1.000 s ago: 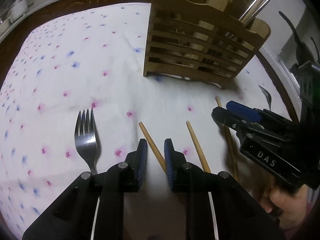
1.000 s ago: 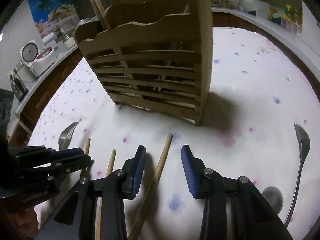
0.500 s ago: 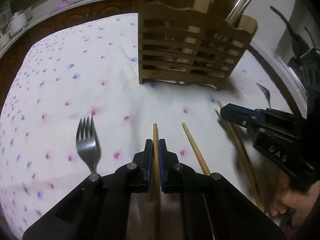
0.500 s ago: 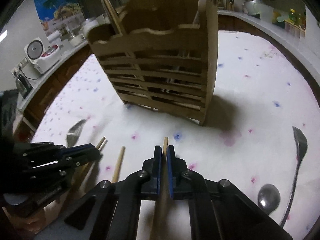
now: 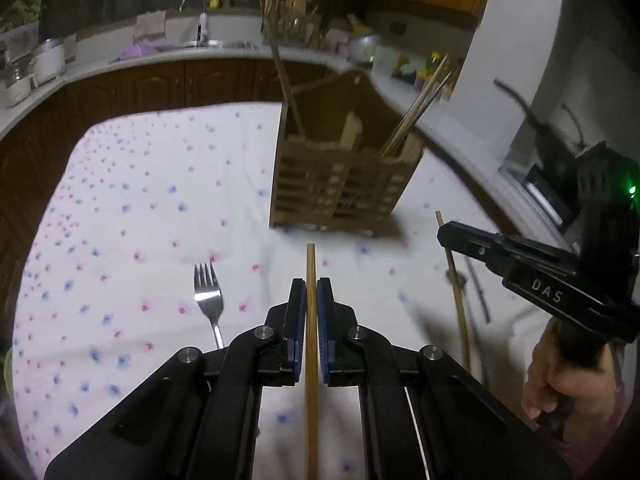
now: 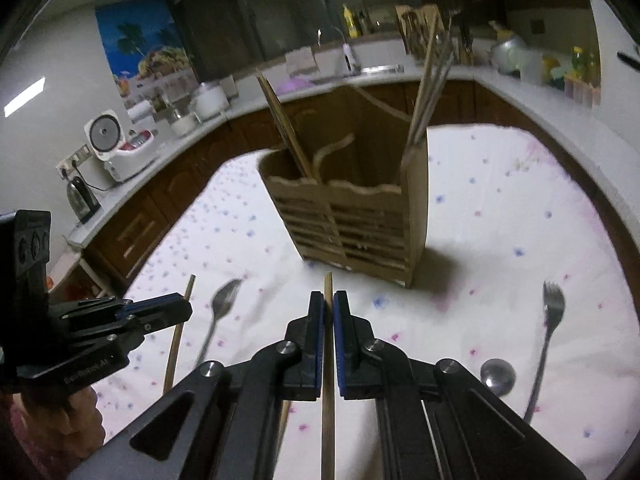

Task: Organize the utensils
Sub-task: 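Lift the wooden chopsticks with both tools and carry them above the holder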

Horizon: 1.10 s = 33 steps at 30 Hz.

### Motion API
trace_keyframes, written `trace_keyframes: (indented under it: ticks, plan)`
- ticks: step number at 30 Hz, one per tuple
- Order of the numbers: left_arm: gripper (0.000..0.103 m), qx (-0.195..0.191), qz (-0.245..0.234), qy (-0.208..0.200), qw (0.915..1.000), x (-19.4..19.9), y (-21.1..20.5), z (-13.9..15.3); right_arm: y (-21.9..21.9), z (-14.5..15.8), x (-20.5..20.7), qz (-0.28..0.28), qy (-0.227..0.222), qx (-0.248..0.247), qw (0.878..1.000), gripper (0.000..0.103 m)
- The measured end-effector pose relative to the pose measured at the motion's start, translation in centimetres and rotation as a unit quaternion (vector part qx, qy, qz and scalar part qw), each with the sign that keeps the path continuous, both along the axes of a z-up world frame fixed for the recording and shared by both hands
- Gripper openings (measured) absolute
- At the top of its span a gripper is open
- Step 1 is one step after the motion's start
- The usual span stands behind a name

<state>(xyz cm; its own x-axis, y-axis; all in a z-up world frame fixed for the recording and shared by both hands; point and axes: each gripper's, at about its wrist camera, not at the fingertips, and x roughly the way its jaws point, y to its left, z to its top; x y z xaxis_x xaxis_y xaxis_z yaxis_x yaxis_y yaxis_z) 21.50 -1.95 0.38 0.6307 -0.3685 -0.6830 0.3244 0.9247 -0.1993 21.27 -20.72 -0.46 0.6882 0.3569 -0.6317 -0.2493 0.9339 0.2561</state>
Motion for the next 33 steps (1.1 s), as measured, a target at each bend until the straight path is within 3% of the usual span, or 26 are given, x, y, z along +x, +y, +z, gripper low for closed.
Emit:
trace_keyframes:
  ticks: [13, 33]
  plan:
    - [0.005, -0.049, 0.004, -0.077, 0.9958, -4.7, 2.3, 6.0, -0.2, 6.6, -4.6, -0.003, -0.093, -0.002, 0.996, 0.005]
    - [0.005, -0.069, 0.022, -0.118, 0.9904, -5.6, 3.5, 8.0, -1.9, 8.6, -5.9, -0.023, -0.13, 0.01, 0.991, 0.005]
